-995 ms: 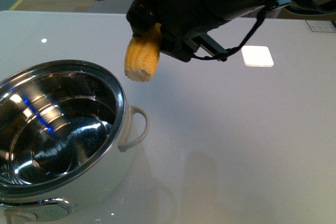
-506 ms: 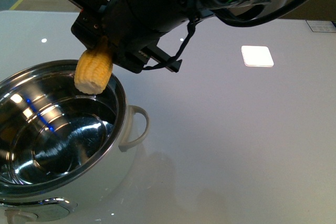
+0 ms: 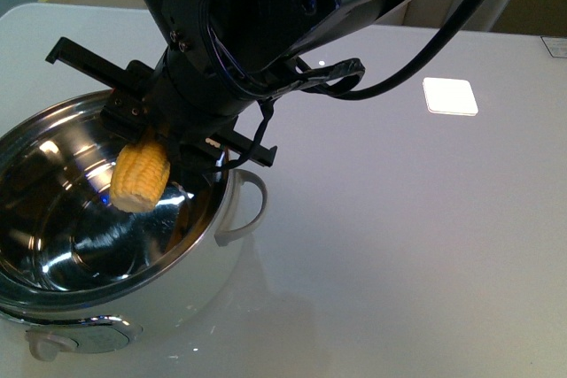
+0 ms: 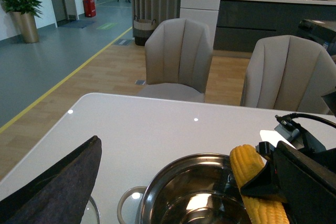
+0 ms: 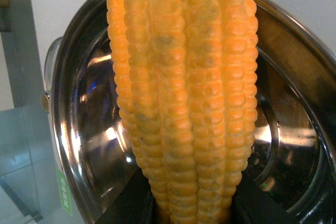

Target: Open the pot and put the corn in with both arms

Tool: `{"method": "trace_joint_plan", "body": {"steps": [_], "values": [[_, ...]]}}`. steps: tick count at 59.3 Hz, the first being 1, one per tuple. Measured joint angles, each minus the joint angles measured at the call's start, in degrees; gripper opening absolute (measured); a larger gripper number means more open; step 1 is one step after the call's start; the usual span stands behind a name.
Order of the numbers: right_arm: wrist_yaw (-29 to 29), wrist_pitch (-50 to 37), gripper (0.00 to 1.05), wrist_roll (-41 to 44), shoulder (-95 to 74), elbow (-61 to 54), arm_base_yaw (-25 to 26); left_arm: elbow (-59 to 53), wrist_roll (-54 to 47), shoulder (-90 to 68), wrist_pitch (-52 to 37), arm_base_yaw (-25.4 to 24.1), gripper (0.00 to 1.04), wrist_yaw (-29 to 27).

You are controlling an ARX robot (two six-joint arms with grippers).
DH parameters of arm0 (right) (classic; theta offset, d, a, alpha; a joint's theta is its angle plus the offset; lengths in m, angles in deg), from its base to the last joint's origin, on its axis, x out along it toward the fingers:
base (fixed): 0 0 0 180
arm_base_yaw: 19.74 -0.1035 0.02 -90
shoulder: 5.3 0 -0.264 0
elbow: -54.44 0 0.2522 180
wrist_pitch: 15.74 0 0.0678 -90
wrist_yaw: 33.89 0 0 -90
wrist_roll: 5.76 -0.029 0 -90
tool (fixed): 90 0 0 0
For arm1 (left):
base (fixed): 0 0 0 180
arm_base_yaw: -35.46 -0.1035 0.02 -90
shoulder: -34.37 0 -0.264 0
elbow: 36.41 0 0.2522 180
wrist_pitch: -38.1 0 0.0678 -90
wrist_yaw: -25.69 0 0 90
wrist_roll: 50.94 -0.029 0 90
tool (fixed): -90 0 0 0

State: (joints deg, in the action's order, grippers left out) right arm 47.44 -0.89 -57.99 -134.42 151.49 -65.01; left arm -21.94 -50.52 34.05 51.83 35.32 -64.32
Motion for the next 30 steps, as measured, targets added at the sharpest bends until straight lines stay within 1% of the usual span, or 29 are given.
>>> {"method": "trace_joint_plan", "body": {"steps": [1, 8, 20, 21, 22, 24, 26, 30], "values": [[0.04, 0.00, 0.21, 0.28, -0.09, 0.35, -0.04, 0.00, 0.02, 0.00, 0.00, 0.00, 0.98, 0.00], [-0.09, -0.72, 0.50, 0.39, -0.17, 0.63, -0.07, 0.00, 0.00, 0.00, 0.00, 0.00, 0.98, 0.00], [-0.24, -3.37, 0.80, -0.66, 0.26, -0.96, 0.04, 0.00, 0.00, 0.00, 0.00, 0.00, 0.98, 0.00], [-0.24, -4.02, 0.85, -0.90, 0.63, -1.79, 0.15, 0.00, 0.00, 0.00, 0.00, 0.00, 0.98, 0.00], [-0.22, -4.20, 0.86, -1.07, 0.74, -2.08, 0.20, 0.00, 0.00, 0.00, 0.00, 0.00, 0.98, 0.00], [-0.24, -5.14, 0.93, -1.79, 1.40, -3.41, 0.44, 0.00, 0.00, 0.00, 0.00, 0.00, 0.98, 0.00], [-0.39, -5.99, 0.97, -2.38, 2.14, -4.59, 0.74, 0.00, 0.00, 0.00, 0.00, 0.00, 0.98, 0.00], [-0.63, -7.63, 0.96, -3.30, 3.61, -6.71, 1.40, 0.00, 0.00, 0.00, 0.00, 0.00, 0.98, 0.00]]}}
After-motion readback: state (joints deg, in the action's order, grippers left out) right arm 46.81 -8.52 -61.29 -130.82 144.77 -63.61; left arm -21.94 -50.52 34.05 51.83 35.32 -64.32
